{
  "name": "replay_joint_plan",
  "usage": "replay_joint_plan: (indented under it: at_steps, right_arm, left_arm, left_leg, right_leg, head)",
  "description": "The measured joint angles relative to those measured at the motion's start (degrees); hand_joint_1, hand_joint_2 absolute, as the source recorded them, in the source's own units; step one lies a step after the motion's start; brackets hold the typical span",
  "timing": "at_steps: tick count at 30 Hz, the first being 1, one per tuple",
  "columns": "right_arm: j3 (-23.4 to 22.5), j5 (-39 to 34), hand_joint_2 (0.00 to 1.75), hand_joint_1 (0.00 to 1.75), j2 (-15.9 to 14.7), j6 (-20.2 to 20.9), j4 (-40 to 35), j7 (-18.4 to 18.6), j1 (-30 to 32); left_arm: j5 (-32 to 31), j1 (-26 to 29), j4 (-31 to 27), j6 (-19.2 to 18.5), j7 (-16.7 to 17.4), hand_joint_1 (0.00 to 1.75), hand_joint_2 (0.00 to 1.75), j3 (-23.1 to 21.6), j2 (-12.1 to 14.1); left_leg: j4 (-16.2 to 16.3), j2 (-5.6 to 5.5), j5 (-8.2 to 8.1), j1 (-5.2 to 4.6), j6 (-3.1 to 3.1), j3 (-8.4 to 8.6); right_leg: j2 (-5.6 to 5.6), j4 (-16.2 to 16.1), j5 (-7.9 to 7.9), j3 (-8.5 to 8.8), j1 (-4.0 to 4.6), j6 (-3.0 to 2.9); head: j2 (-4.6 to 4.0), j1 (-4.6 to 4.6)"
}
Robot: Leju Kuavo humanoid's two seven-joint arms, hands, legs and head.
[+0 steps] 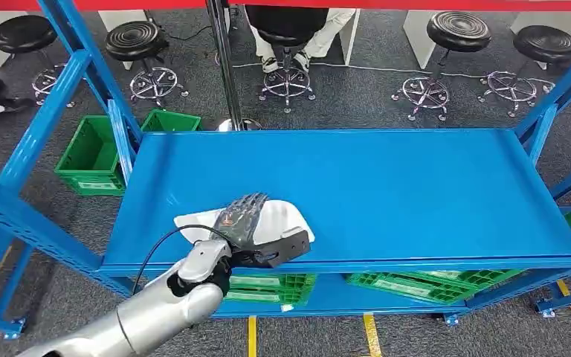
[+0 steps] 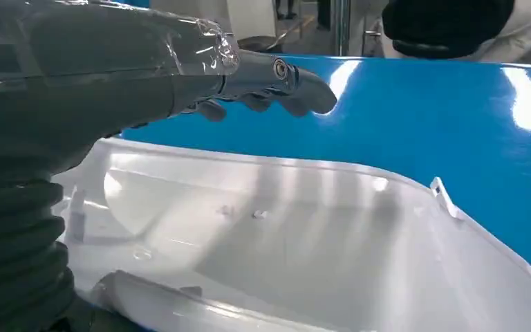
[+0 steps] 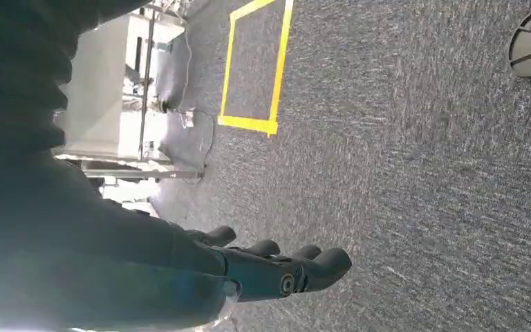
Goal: Take the parts from the cabinet and place them on the table.
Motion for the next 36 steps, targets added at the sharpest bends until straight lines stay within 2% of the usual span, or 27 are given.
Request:
replay_joint_plan:
  at_steps: [30,31,32,33,34,36]
  right_arm:
    - [-0.02,0.0,1.75,0.0,0.0,0.0,0.0,0.0,-0.01]
    - [-0.02,0.0,1.75,0.0,0.0,0.0,0.0,0.0,-0.01]
    - [-0.02,0.0,1.75,0.0,0.0,0.0,0.0,0.0,-0.01]
    - [0.0,0.0,1.75,0.0,0.0,0.0,0.0,0.0,-0.01]
    - [0.0,0.0,1.75,0.0,0.0,0.0,0.0,0.0,-0.01]
    - [0.0,0.0,1.75,0.0,0.0,0.0,0.0,0.0,-0.01]
  left_arm:
    - [-0.98,2.09,-1.14,-0.83,-1.46,0.0,1.75,-0.09,-0.92]
    - [-1.01,2.08,-1.11,-0.79,-1.55,0.17,1.75,-0.07,-1.01]
    - [-1.01,2.08,-1.0,-0.74,-1.66,0.17,1.75,-0.07,-1.14]
    - [-1.01,2.08,-0.9,-0.74,-1.73,1.55,1.75,-0.07,-1.25]
    - [-1.01,2.07,-0.74,-0.74,-1.79,1.75,1.75,-0.07,-1.36]
    - [-0.96,2.07,-0.53,-0.74,-2.08,1.75,1.75,-0.07,-1.6]
  left_leg:
    - [0.0,-0.24,0.0,0.0,0.0,-0.01]
    - [0.0,-0.26,0.0,0.0,0.0,-0.01]
    - [0.0,-0.26,0.0,0.0,0.0,-0.01]
    - [0.0,-0.28,0.0,0.0,0.0,-0.01]
    - [0.0,-0.28,0.0,0.0,0.0,0.0]
    - [0.0,-0.29,0.0,0.0,0.0,0.0]
  right_leg:
    - [-0.01,-0.01,0.0,0.0,0.0,0.0]
    - [-0.01,-0.01,0.0,0.0,0.0,0.0]
    - [-0.01,-0.01,0.0,0.01,0.0,0.0]
    - [-0.01,-0.01,0.0,0.01,0.0,0.0]
    - [0.0,-0.01,0.0,0.01,0.0,0.0]
    - [-0.01,-0.01,0.0,0.01,0.0,0.0]
  head:
    - [0.0,0.0]
    - [0.0,0.0]
    - [0.0,0.0]
    - [0.0,0.0]
    - [0.0,0.0]
    - [0.0,0.0]
